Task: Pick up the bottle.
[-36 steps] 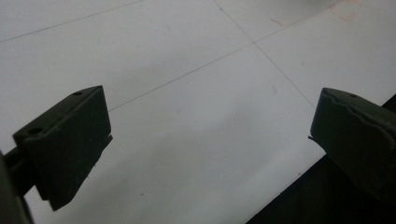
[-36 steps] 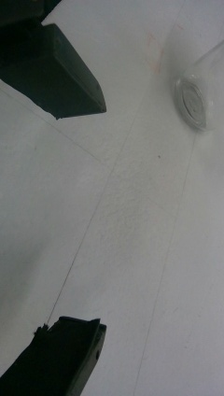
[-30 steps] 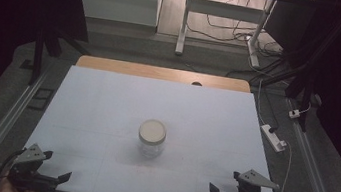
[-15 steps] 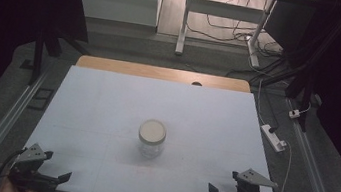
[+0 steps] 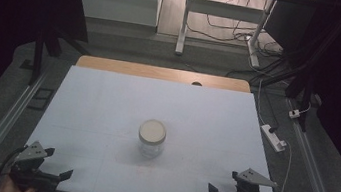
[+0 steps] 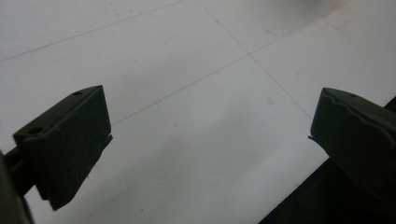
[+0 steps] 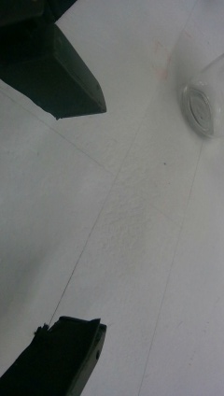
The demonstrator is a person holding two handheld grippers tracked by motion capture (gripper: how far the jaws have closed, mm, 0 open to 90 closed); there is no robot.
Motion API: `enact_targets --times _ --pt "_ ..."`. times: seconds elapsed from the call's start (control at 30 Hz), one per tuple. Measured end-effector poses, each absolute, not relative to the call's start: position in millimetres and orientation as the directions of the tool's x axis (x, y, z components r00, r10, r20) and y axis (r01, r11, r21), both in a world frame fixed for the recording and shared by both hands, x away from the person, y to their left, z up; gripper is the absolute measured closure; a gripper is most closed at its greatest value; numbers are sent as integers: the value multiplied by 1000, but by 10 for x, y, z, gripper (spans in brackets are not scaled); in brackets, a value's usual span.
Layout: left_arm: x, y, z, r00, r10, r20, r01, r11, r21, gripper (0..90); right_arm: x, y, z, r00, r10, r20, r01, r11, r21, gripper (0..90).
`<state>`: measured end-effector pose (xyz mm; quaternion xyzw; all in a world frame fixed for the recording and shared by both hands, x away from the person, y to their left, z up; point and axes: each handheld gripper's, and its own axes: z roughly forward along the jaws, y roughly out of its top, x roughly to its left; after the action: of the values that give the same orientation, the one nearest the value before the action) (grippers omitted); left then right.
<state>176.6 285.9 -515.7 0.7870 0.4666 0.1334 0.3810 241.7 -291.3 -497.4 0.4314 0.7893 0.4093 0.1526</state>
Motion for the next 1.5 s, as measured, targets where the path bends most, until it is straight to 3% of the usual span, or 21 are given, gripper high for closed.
enact_targets --times 0.6,1.5 --pt "1928 2705 -5183 639 751 -169 592 -338 732 0 2419 -2917 -4976 -586 802 118 557 293 777 0" --pt "2308 2308 -5167 685 705 -183 559 -348 752 0 2428 -2923 -4979 -585 801 126 562 290 774 0"
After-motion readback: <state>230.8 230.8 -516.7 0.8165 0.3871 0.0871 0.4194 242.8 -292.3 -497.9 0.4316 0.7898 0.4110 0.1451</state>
